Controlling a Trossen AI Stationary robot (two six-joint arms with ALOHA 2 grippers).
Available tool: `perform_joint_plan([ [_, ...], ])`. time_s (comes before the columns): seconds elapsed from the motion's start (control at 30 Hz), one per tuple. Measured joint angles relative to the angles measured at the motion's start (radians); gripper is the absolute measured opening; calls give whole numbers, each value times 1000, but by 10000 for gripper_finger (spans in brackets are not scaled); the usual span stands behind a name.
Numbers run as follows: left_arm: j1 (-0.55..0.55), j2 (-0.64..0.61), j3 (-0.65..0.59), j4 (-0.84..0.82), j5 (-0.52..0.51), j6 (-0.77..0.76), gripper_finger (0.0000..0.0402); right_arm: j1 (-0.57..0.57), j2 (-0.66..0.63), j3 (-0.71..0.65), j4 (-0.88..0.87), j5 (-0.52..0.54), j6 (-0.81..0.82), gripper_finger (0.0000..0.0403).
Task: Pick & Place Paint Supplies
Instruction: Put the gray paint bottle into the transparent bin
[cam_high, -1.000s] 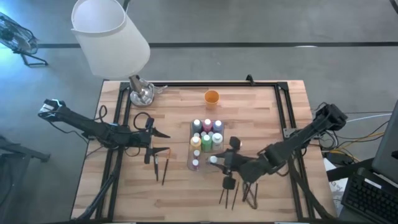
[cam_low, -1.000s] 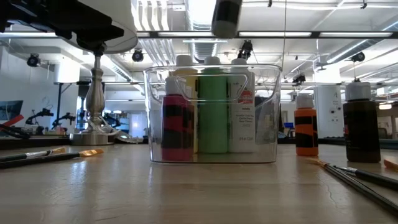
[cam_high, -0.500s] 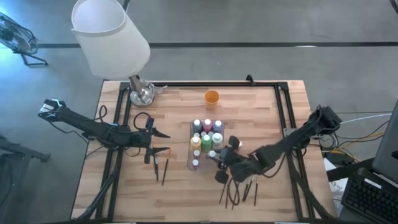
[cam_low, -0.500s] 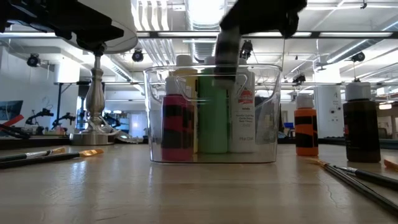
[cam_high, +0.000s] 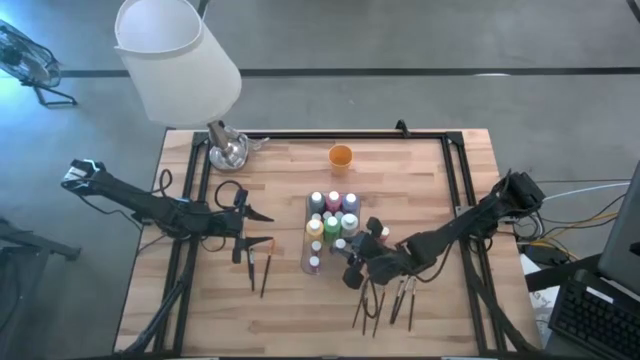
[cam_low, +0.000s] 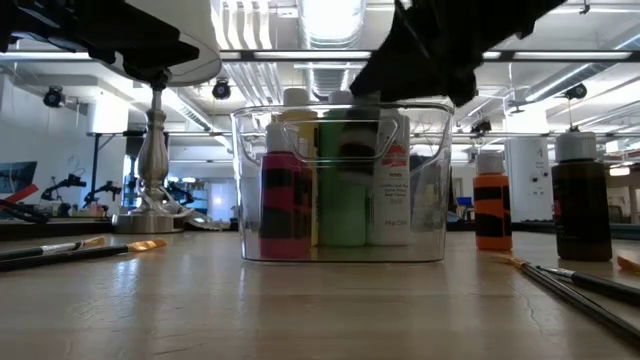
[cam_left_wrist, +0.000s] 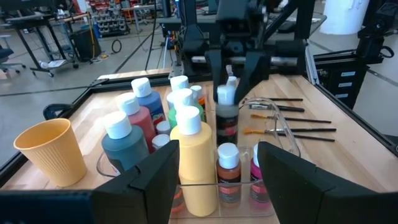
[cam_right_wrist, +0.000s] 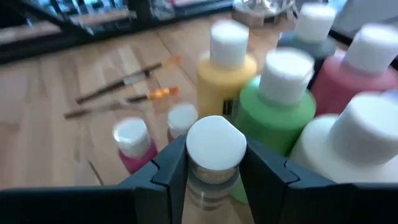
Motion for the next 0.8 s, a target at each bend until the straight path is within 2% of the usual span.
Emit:
perform_joint_plan([
  [0.33,0,0,0,0,0,0,222,-31,115,52,13,-63,-1,115],
  [0.53,0,0,0,0,0,0,222,-41,123,56,12,-101,31,129],
  [0.8,0,0,0,0,0,0,223,-56,129,55,10,-109,26,115],
])
